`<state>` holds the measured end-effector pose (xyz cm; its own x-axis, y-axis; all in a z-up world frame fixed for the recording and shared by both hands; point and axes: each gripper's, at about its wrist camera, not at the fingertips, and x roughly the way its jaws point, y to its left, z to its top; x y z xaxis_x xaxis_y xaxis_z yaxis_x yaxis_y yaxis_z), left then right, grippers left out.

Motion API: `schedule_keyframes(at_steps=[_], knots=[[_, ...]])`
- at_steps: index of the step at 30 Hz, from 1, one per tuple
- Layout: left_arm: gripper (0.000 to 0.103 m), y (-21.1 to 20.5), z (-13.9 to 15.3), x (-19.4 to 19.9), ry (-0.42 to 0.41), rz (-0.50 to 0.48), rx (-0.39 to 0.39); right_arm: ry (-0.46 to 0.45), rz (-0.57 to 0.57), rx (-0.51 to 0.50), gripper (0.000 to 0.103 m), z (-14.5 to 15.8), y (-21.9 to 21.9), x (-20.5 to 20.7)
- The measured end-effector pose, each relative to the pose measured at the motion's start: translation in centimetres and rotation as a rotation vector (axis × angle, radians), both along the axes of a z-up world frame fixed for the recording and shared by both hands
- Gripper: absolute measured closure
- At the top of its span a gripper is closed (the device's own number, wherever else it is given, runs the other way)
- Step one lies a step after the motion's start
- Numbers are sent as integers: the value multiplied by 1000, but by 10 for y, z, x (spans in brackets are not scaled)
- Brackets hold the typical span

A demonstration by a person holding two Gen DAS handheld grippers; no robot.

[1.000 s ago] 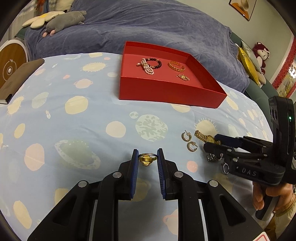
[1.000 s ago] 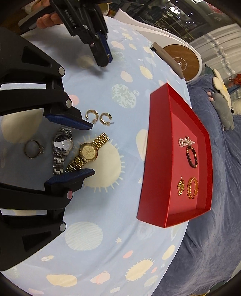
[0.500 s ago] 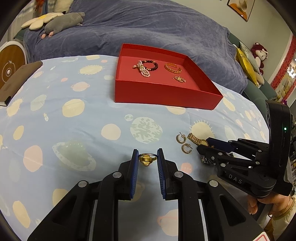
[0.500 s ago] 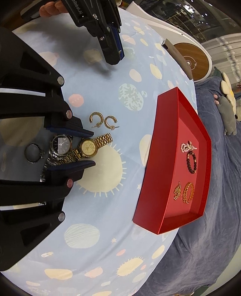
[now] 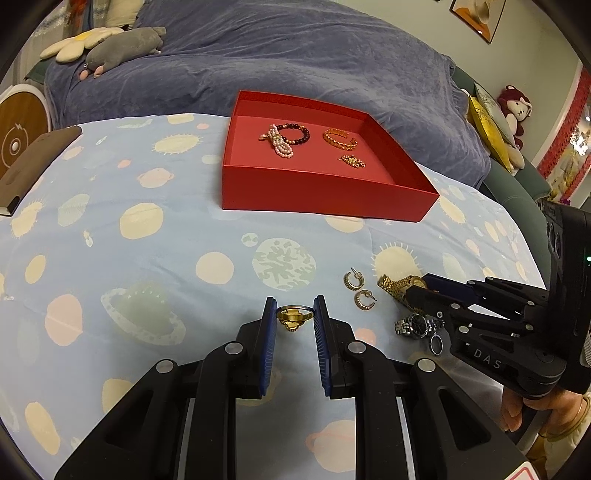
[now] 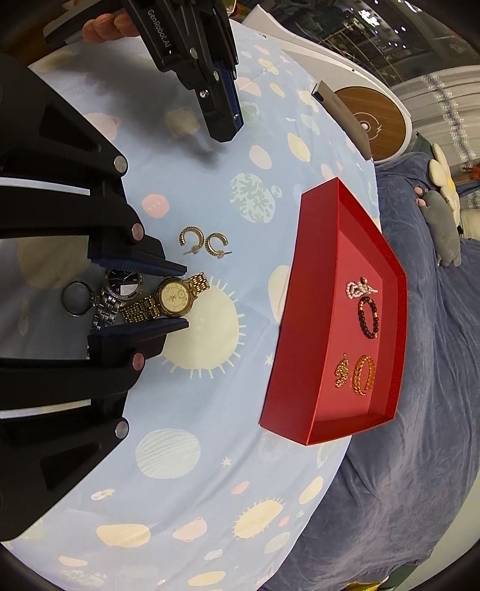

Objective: Organize jewelry
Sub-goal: 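Grasp the gold watch with the right gripper while the left gripper holds the gold ring, then carry the gold ring and gold watch into the red box and open both grippers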

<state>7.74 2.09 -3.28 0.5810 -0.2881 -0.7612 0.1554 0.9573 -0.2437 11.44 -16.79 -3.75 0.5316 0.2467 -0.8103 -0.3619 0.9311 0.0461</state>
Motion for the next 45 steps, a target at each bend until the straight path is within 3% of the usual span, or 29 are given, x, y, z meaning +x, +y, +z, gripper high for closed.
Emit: schedule_keyframes(at_steps=[10,17,27,36,45], knots=[[86,-8,18,4,-40,2,-21,-76,-30,68,81,41,-11,-6],[86,-14,47,14,-98,3,-23,-128,-61,116,81,70,-19,0],[86,-19,94,83,-199,-16,16,-193,-80,158,81,111,-17,54],[86,-30,63,151,-147,-13,22,-120,-144,190,81,75,-20,126],[85,-28,20,182,-72,4,36,-48,-175,149,80,28,-25,150]])
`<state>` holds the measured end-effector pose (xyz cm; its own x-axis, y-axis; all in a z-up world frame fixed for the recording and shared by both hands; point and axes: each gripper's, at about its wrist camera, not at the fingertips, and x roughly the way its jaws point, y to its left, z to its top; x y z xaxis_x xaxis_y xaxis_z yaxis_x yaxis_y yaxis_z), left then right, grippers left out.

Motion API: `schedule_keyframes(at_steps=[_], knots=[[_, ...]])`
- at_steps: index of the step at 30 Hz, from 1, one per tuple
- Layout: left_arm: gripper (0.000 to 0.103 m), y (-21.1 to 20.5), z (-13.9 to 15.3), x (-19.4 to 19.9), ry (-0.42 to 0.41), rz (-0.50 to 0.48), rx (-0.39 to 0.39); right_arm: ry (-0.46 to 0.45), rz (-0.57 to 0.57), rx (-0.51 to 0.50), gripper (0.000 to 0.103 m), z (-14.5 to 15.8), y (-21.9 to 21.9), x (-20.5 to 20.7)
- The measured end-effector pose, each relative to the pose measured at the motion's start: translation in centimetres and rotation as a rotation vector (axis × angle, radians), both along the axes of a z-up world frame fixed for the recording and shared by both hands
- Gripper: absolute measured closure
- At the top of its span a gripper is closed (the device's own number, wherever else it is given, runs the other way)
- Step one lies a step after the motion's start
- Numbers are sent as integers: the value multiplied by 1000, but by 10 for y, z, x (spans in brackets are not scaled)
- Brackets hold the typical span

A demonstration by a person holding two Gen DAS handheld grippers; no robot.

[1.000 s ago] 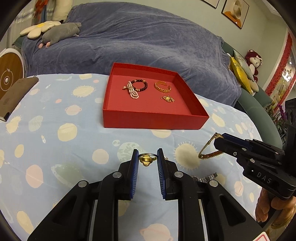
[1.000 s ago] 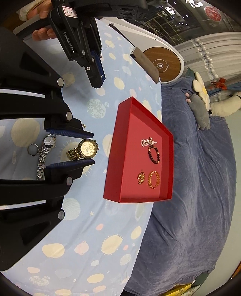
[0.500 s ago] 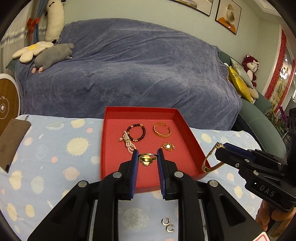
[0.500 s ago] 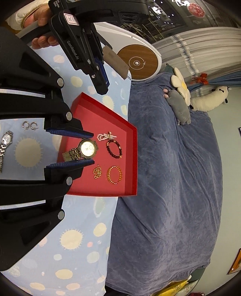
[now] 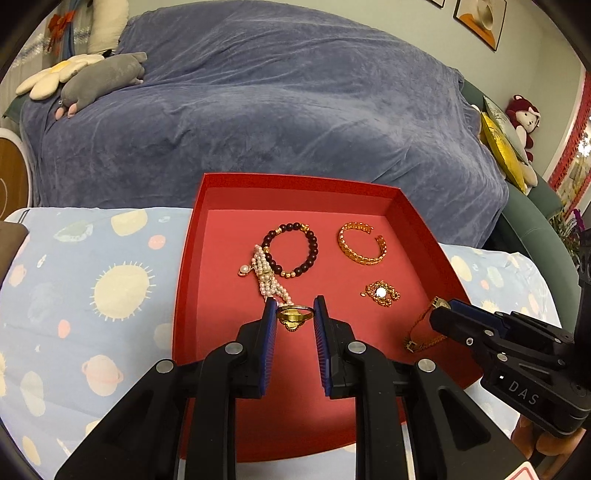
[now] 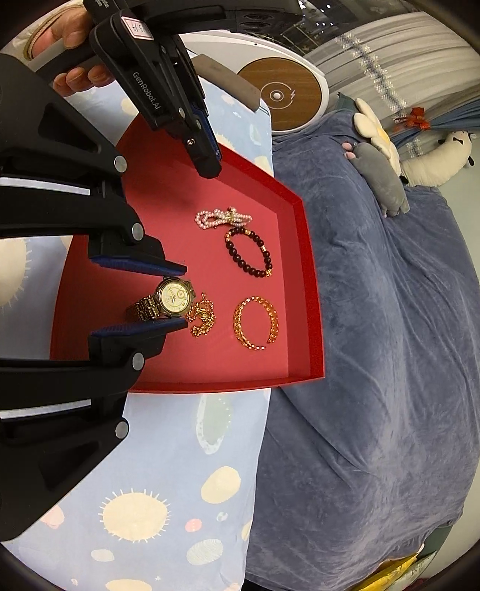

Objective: Organize jewelry
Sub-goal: 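Carry the gold ring and gold watch into the red box and open both grippers, then lower the right gripper onto the silver watch and close it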

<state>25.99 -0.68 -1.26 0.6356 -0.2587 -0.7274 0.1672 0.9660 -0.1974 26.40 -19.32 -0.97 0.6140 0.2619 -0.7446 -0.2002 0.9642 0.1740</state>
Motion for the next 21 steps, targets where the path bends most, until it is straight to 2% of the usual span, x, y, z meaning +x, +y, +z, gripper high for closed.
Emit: schedule_keyframes(at_steps=[2,3,4,6,10,14,16,21], knots=[[85,2,-5,3,1,15,7,-9,-11,-2,80,-2,-1,1],[80,4,-6,4,-1,21,4,-16,-17,-1,78,-2,-2,0],[66,6,-8,5,4,30,1,-20,-20,0,78,0,-3,-1],[52,11,-7,3,8,57,-17,-37,-21,-5,78,5,-4,-4],[52,19,5,-10,-17,73,-5,-60,-8,-8,76,21,-6,-20],[52,29,25,-29,-25,78,-5,-81,11,3,75,44,-11,-53],[52,33,36,-44,-27,83,5,-90,12,21,69,54,-15,-72],[52,44,49,-94,-37,96,18,-102,25,34,69,68,-19,-126]])
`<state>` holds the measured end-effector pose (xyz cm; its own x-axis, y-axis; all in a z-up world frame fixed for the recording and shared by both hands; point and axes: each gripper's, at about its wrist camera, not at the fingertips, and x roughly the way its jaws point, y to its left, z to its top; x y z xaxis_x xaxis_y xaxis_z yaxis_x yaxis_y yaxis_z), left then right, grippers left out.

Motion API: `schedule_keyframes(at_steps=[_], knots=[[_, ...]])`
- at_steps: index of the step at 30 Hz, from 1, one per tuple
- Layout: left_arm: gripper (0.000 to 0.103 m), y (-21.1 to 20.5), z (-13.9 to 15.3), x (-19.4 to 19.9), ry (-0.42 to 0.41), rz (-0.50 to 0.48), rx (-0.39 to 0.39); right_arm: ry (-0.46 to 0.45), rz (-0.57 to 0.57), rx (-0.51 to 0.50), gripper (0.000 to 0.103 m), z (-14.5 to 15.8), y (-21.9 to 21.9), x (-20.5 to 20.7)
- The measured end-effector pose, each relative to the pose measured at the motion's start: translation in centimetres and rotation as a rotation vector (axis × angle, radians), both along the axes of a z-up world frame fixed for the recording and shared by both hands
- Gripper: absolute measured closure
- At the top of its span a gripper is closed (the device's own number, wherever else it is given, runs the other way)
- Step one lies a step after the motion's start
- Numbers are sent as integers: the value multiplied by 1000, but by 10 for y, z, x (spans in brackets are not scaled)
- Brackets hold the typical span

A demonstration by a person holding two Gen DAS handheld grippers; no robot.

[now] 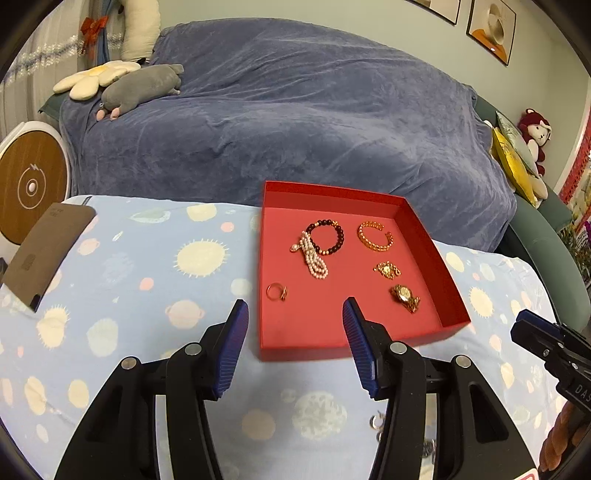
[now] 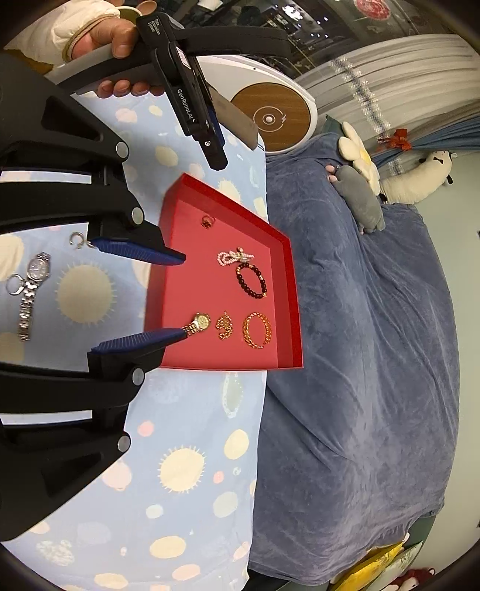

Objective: Organize jewelry
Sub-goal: 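Lower the right gripper onto the silver watch and close it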

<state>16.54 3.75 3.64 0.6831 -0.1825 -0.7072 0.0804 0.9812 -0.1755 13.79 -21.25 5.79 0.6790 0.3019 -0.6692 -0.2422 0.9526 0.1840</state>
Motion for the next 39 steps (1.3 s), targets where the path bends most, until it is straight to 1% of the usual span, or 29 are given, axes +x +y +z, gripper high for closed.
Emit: schedule_keyframes(at_steps=[2,4,6,8,11,14,16,18,20,21,22,25,28,32,39], knots=[[52,6,-1,-21,6,7,-19,1,3,-3,68,-2,-1,-22],[52,9,-7,-41,20,10,-29,10,2,2,64,-7,-4,-41],[52,8,-13,-58,40,6,-14,28,1,-5,63,-18,-6,-58],[52,6,-19,-75,43,1,2,46,1,-30,63,-29,-5,-72],[52,3,-30,-96,47,-2,9,77,11,-57,63,-47,-2,-85],[52,-1,-42,-106,70,-12,-20,106,31,-71,63,-61,2,-88],[52,-7,-47,-108,70,-39,-14,106,48,-100,63,-66,7,-88],[52,-13,-51,-109,55,-53,18,104,65,-108,63,-72,10,-87],[52,-17,-54,-109,54,-58,40,105,76,-117,59,-76,13,-84],[52,-17,-56,-107,62,-61,37,106,82,-120,55,-78,13,-83],[52,-17,-58,-106,71,-64,27,109,92,-123,54,-80,14,-80],[52,-17,-63,-103,99,-64,-4,121,126,-131,53,-87,22,-72],[52,-16,-66,-99,113,-62,-12,132,152,-137,53,-95,30,-63],[52,-14,-68,-97,129,-57,-16,154,152,-115,51,-103,36,-52],[52,-7,-69,-95,141,-45,-38,160,170,-145,49,-110,45,-44]])
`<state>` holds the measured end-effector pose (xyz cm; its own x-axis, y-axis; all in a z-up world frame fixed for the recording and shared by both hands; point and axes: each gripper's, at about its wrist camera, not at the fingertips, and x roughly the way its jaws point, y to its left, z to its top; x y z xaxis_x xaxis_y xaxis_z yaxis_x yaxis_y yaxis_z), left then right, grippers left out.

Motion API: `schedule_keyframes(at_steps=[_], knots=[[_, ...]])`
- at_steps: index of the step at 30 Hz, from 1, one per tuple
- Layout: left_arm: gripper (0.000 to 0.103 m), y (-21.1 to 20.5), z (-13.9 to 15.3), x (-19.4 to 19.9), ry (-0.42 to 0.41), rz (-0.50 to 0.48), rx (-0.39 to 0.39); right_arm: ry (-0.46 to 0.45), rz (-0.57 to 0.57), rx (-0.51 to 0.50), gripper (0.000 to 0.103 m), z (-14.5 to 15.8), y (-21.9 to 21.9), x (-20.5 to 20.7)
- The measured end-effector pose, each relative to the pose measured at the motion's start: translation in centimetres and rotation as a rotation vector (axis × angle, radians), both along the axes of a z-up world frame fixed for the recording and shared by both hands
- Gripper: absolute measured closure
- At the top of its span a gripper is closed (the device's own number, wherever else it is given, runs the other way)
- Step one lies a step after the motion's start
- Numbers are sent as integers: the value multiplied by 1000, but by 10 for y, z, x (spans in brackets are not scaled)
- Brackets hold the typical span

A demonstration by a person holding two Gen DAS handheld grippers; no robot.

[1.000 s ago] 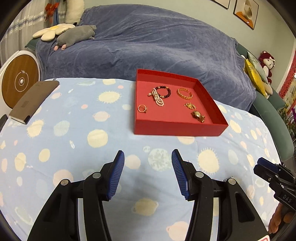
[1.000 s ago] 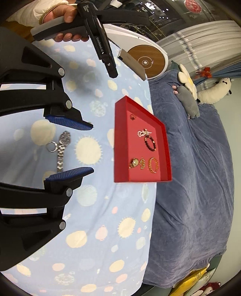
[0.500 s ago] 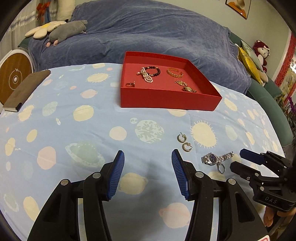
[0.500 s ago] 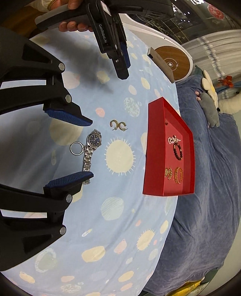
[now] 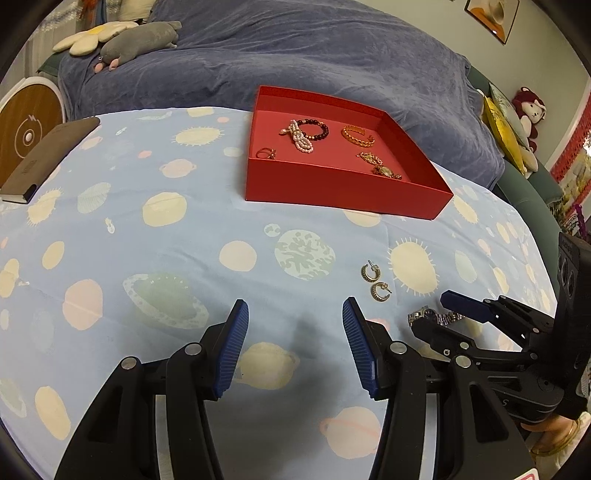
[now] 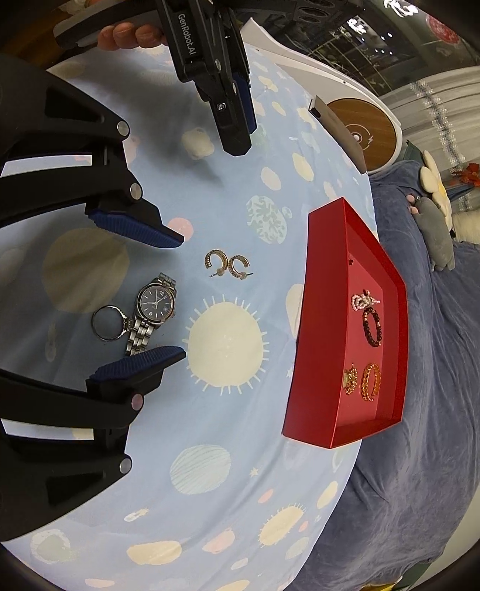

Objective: Organize jewelry

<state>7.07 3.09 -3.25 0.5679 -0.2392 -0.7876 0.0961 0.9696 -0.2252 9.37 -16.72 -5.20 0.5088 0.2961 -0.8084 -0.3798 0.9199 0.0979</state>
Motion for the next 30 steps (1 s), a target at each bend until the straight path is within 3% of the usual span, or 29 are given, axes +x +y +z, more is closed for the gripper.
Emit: schedule_keyframes(at_steps=[5,10,15,23,30], knots=[[52,6,1,-1,7,8,-22,-15,19,-59,53,-8,6,-3],[52,6,2,-2,7,9,-26,-17,12,-81,73,-8,4,-1],[52,6,2,-2,8,9,-27,-4,-36,-85,74,-6,-6,2],[52,-8,3,-4,8,-25,-29,50,-217,-14,74,-1,-59,10],[52,-42,-1,-7,15,-104,-18,60,-246,-45,74,0,-69,-7]])
